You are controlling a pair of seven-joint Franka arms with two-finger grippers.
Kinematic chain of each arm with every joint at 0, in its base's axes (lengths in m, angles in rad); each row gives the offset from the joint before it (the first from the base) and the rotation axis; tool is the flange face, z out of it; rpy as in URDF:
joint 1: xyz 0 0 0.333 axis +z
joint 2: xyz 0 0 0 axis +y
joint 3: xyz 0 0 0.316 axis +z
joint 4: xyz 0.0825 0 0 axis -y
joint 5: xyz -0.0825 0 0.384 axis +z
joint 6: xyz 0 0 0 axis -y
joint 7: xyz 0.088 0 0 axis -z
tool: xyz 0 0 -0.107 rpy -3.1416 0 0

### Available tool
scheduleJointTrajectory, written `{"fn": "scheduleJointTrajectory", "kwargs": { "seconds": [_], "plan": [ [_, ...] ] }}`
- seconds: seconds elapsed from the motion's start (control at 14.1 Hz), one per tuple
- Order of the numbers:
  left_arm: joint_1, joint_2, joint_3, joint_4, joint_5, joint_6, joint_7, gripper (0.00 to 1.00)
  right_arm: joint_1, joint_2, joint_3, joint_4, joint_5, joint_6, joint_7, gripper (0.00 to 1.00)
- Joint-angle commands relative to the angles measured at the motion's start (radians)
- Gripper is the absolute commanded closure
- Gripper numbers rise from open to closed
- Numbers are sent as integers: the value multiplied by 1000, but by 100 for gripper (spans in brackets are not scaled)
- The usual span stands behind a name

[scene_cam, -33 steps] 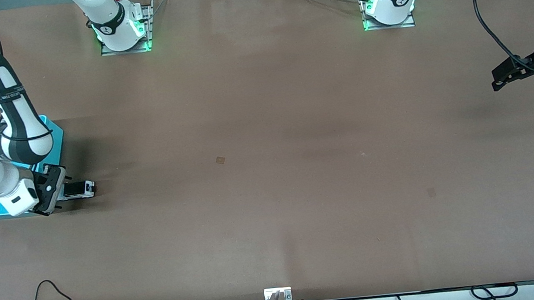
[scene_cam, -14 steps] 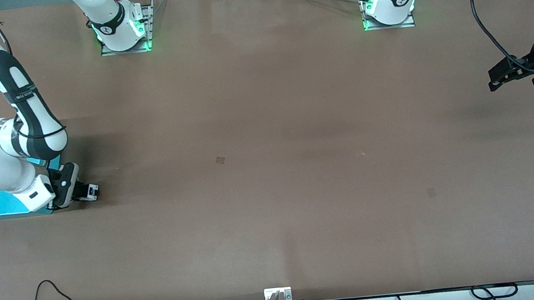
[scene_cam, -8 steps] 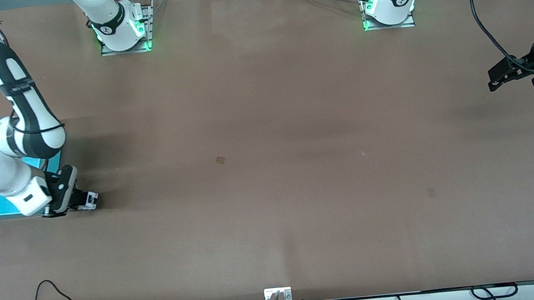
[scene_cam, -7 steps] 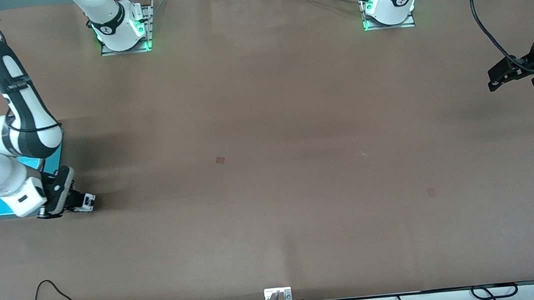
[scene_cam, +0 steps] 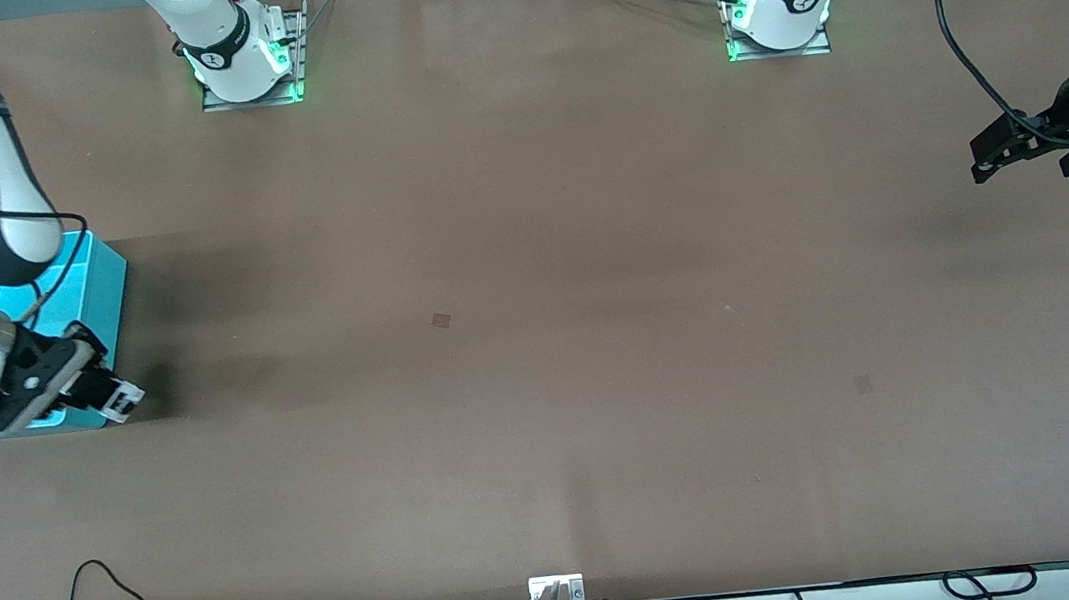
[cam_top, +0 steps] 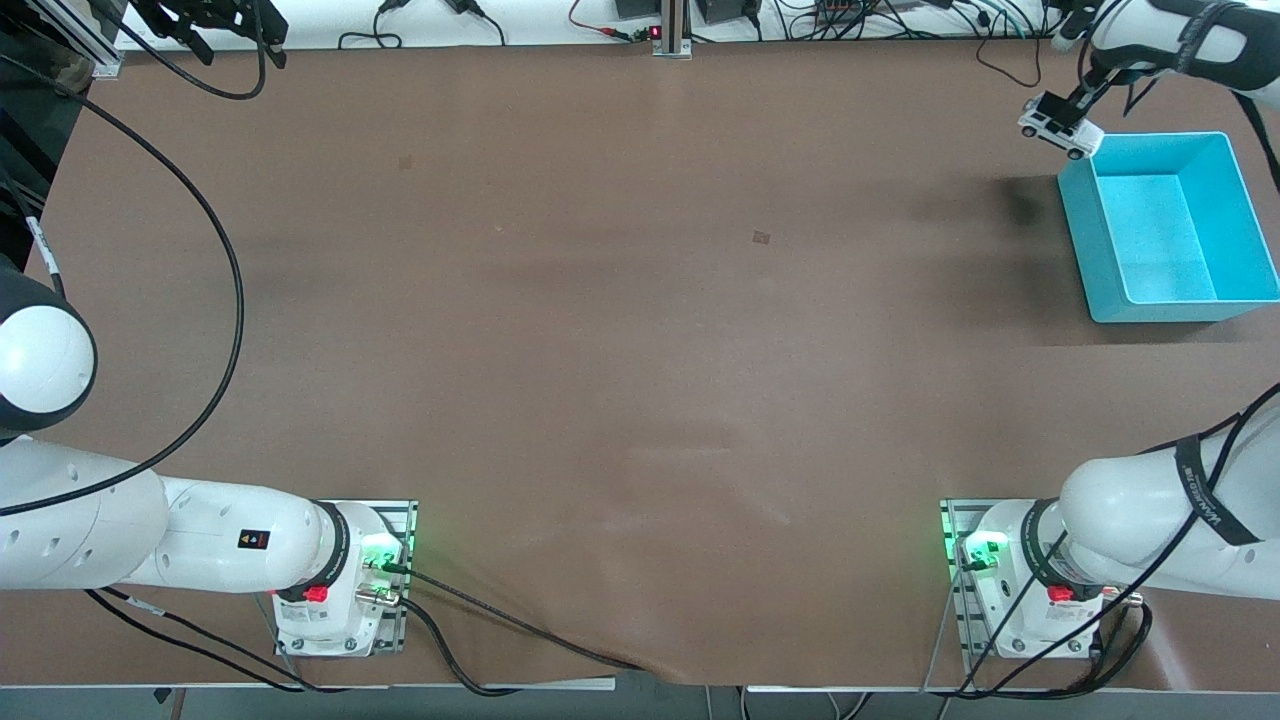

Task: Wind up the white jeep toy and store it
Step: 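Lower the held jeep into the blue box with the right gripper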

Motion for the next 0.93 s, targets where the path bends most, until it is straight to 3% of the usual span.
{"fn": "scheduleJointTrajectory", "kwargs": {
  "seconds": [0.0,0.21,0.43,0.64,0.85],
  "plan": [
    [0,2,-1,17,16,-20,11,0,-21,-81,-22,-22,3,-80,221,100],
    [1,2,0,18,16,-21,11,0,-49,-103,-30,-34,-4,-150,471,100],
    [1,2,1,18,27,-19,17,0,-67,-113,-38,-68,-67,-188,642,100],
    [5,2,3,18,55,-19,22,0,-139,-113,-38,-97,-159,-159,670,100],
    [6,2,3,18,53,-22,23,0,-190,-98,-36,-122,-175,-122,670,100]
  ]
}}
